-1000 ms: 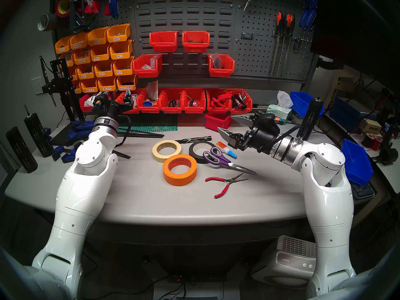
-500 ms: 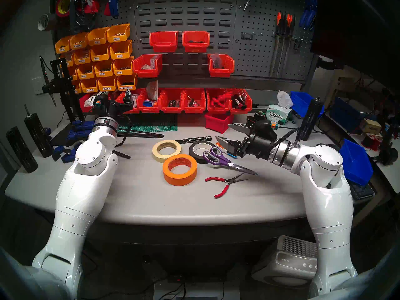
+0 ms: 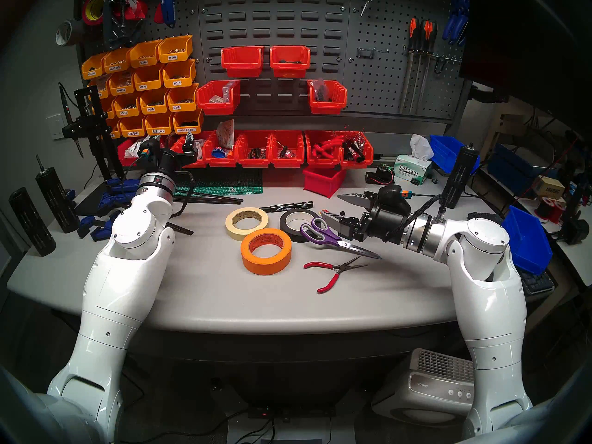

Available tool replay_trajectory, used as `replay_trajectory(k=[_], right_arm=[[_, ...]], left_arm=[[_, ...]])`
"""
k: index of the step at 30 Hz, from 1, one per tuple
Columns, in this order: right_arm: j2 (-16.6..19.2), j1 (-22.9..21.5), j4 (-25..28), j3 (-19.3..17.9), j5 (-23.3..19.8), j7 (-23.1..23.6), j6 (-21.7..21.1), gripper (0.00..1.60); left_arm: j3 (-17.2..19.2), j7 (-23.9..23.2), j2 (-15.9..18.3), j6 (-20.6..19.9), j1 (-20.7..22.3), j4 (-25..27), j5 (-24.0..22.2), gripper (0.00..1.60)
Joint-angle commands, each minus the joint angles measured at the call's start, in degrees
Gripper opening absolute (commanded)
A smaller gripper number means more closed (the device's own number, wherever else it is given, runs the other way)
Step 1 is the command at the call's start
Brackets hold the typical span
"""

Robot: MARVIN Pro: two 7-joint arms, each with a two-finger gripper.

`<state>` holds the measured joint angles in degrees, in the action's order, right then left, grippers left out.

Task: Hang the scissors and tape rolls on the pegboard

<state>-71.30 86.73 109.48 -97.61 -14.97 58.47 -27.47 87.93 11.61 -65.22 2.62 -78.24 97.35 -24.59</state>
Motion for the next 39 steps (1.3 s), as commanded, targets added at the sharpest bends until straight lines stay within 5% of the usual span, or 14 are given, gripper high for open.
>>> replay_trajectory(k=[1,39], right_arm=[[1.0,-0.9,0.7,0.5,0.2,0.9,0.0,1.60],[4.7,-1.5,-1.3,-0.4,4.1,3.2,-1.7,1.60]], left_arm=[[0.4,-0.1,0.1,0.7,1.8,1.6,0.0,1.60],[0.4,-0.1,0.1,0.7,1.8,1.6,0.0,1.60]])
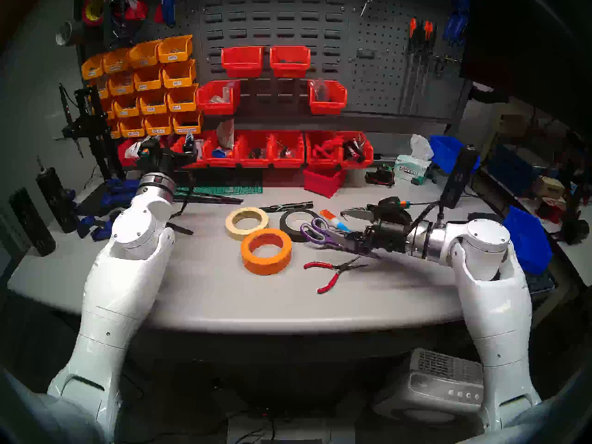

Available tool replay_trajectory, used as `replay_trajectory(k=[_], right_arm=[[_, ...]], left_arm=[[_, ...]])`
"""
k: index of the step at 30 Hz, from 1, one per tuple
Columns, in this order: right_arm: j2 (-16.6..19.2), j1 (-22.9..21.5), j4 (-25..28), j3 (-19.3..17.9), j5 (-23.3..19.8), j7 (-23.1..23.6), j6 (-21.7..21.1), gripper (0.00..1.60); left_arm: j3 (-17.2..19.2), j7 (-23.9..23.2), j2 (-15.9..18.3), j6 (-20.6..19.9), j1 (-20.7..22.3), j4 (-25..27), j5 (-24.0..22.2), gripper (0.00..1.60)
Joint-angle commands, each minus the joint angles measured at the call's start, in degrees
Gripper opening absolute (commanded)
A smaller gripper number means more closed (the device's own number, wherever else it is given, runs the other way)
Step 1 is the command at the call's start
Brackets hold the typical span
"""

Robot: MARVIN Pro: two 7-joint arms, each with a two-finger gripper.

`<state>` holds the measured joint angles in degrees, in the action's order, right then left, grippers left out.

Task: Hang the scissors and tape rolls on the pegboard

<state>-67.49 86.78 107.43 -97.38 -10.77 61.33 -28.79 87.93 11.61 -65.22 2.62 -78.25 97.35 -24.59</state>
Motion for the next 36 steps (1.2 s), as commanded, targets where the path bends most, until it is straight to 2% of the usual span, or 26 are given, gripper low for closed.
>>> replay_trajectory(k=[1,19,31,36], right_arm=[[0.9,-1.6,0.7,-0.6,-0.1,0.4,-0.5,1.60],[1.6,-1.3,1.1,0.1,0.4,1.8,-1.9,1.60],[1.3,-1.4,0.7,-0.5,-0.3,1.3,-7.2,1.60],[1.9,-1.9,0.2,-0.1,-0.4,1.9,-7.9,1.60]], left_arm=[[0.4,-0.1,0.1,0.7,1.8,1.6,0.0,1.60],[0.4,-0.1,0.1,0.7,1.8,1.6,0.0,1.60],[0.4,-0.1,0.1,0.7,1.8,1.6,0.0,1.60],[0.4,-0.1,0.1,0.7,1.8,1.6,0.0,1.60]])
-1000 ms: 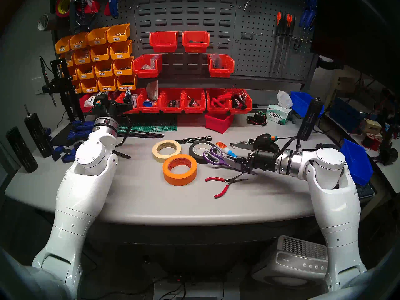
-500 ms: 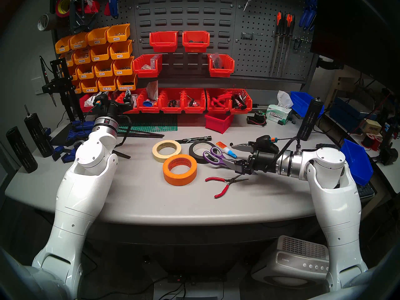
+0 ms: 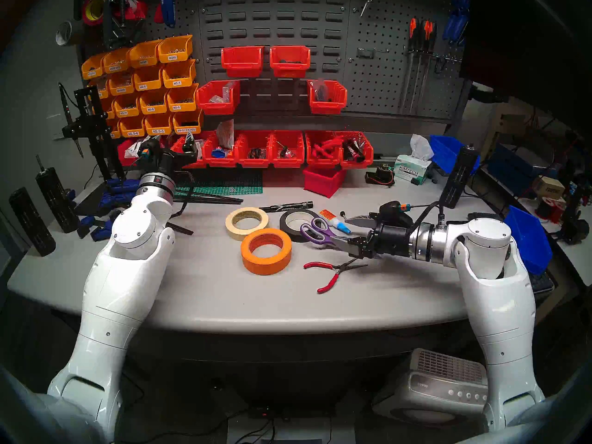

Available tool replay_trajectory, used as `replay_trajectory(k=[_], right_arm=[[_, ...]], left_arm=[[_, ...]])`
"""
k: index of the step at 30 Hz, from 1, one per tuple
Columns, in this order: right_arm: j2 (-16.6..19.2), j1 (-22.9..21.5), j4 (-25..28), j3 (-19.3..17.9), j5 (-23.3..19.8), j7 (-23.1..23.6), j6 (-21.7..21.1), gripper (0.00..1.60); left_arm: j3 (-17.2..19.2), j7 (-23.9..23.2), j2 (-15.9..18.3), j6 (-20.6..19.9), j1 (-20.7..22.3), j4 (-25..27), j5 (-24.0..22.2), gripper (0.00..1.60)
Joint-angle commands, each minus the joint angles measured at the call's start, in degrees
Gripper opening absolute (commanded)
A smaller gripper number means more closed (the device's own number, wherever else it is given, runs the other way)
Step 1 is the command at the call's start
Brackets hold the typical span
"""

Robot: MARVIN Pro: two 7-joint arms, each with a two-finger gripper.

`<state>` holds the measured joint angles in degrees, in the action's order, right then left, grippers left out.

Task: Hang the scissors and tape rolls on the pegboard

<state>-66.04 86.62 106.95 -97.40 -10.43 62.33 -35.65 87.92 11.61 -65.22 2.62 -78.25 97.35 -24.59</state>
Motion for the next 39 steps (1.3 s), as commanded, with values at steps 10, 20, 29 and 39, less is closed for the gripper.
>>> replay_trajectory(k=[10,20,29,39], right_arm=[[2.2,-2.9,-1.2,0.5,-1.7,4.7,-1.3,1.60],[2.6,-4.1,-3.1,0.7,-2.7,7.1,-2.0,1.60],[1.1,-6.3,-4.2,1.8,-4.2,6.0,-3.1,1.60],[1.9,-7.0,-4.9,4.1,-4.6,5.6,-2.4,1.60]], left_arm=[[0.4,-0.1,0.1,0.7,1.8,1.6,0.0,1.60],[0.4,-0.1,0.1,0.7,1.8,1.6,0.0,1.60],[0.4,-0.1,0.1,0.6,1.8,1.6,0.0,1.60],[0.4,-0.1,0.1,0.6,1.8,1.6,0.0,1.60]])
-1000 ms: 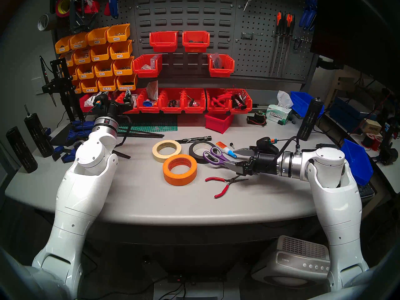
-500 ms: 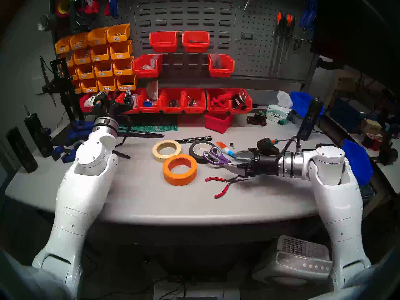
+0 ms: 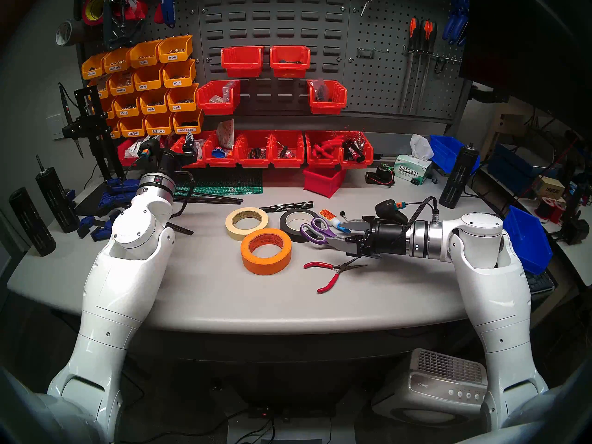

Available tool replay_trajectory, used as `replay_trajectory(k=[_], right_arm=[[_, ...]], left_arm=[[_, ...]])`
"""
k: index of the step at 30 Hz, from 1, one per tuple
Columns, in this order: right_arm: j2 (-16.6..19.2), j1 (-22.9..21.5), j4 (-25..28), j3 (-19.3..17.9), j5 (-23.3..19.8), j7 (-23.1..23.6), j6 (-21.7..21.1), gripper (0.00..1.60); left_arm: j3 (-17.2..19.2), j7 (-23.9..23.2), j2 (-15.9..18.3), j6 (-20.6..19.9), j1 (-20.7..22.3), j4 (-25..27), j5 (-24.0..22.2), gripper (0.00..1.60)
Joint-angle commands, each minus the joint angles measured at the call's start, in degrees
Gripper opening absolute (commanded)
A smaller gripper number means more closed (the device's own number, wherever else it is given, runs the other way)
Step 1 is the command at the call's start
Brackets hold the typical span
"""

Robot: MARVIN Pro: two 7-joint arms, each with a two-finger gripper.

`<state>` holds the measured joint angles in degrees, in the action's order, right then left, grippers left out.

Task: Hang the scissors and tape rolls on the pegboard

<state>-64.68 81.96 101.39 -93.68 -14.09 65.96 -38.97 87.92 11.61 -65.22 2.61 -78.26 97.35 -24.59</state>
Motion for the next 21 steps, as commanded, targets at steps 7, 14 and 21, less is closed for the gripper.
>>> replay_trajectory(k=[7,14,21], right_arm=[[1.5,-2.4,0.3,0.7,-0.8,2.0,1.0,1.60],[3.0,-2.1,-0.2,1.0,-0.6,2.6,1.2,1.60],[4.0,-2.3,-1.0,1.4,-0.7,3.1,1.4,1.60]], left_arm=[[0.4,-0.1,0.1,0.7,1.8,1.6,0.0,1.60],[0.4,-0.1,0.1,0.7,1.8,1.6,0.0,1.60],[0.4,-0.1,0.1,0.7,1.8,1.6,0.0,1.60]])
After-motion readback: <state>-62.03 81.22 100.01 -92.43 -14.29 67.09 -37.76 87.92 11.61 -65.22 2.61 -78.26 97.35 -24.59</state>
